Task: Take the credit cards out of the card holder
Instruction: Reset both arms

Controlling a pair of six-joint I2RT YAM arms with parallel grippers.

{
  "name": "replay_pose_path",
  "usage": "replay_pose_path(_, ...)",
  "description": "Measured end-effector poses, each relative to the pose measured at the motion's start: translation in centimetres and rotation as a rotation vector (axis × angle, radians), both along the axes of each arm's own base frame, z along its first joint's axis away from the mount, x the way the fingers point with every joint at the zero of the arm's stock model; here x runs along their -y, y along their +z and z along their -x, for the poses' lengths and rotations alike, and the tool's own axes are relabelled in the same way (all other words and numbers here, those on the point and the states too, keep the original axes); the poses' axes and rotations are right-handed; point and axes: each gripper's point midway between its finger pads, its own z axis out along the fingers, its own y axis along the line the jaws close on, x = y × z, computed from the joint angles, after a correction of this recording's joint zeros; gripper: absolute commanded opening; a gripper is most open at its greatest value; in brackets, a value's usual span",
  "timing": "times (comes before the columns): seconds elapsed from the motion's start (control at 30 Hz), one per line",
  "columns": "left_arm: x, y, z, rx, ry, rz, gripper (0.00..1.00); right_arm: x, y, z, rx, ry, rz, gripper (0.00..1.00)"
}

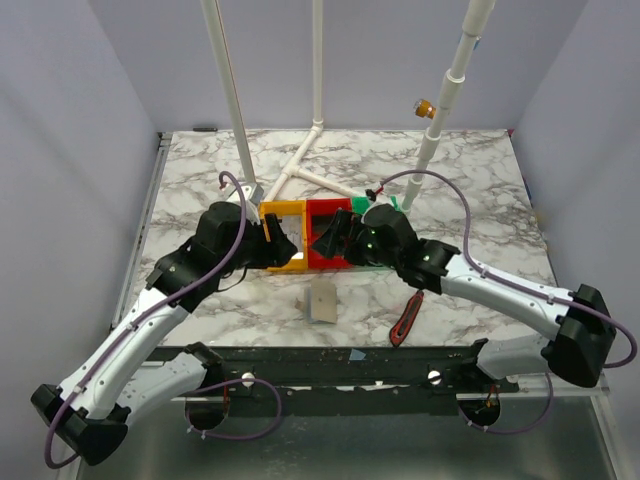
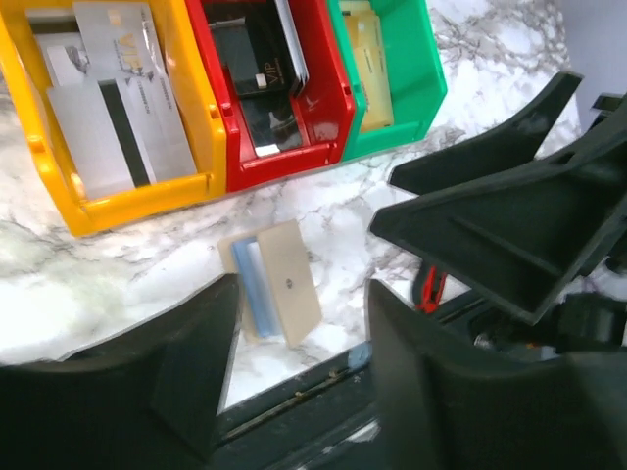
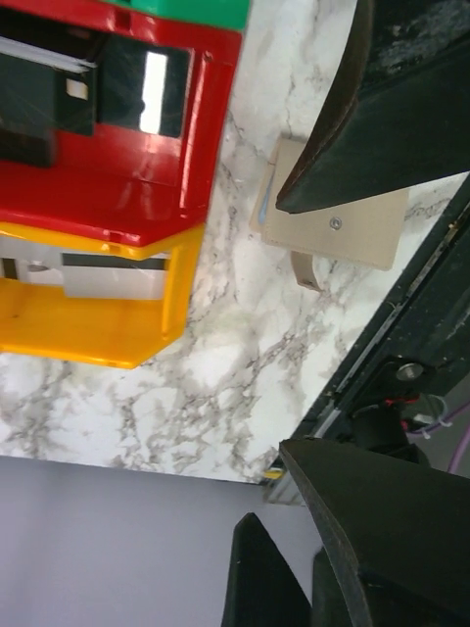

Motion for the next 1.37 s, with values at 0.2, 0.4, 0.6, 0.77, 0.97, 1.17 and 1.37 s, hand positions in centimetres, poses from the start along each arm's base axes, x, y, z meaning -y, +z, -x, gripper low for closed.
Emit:
replay_pose_path(0.2, -0.7, 3.0, 0.1, 0.100, 0.003, 0.023, 0.98, 2.6, 3.7, -0.7, 0.127, -0.075, 0.003, 1.00)
replay_pose_path(0.4, -2.0, 4.5, 0.0, 0.162, 0.058, 0.030, 0.98, 5.2, 7.8, -0.8, 0.246, -0.144, -0.036, 1.00)
replay_pose_path(0.6, -3.1, 5.0, -0.2, 0.194, 0.109, 0.024, 0.99, 7.0, 9.6, -0.8, 0.307, -0.191, -0.048, 1.00)
replay_pose_path(0.77, -3.5, 4.6, -0.4, 0.195, 0.134, 0.010, 0.98, 7.4, 9.2, -0.9, 0.315, -0.206, -0.032, 1.00)
replay_pose_path(0.97, -4.0, 3.7, -0.2, 0.194, 0.149, -0.001, 0.98, 7.6, 8.7, -1.0, 0.313, -0.214, -0.020, 1.00)
replay_pose_path(1.17, -4.2, 3.9, 0.0, 0.203, 0.155, 0.004, 0.98, 7.6, 8.7, -1.0, 0.313, -0.216, -0.019, 1.00)
replay_pose_path(1.37, -4.3, 3.8, 0.0, 0.202, 0.156, 0.004, 0.99, 7.6, 8.7, -1.0, 0.312, -0.216, -0.019, 1.00)
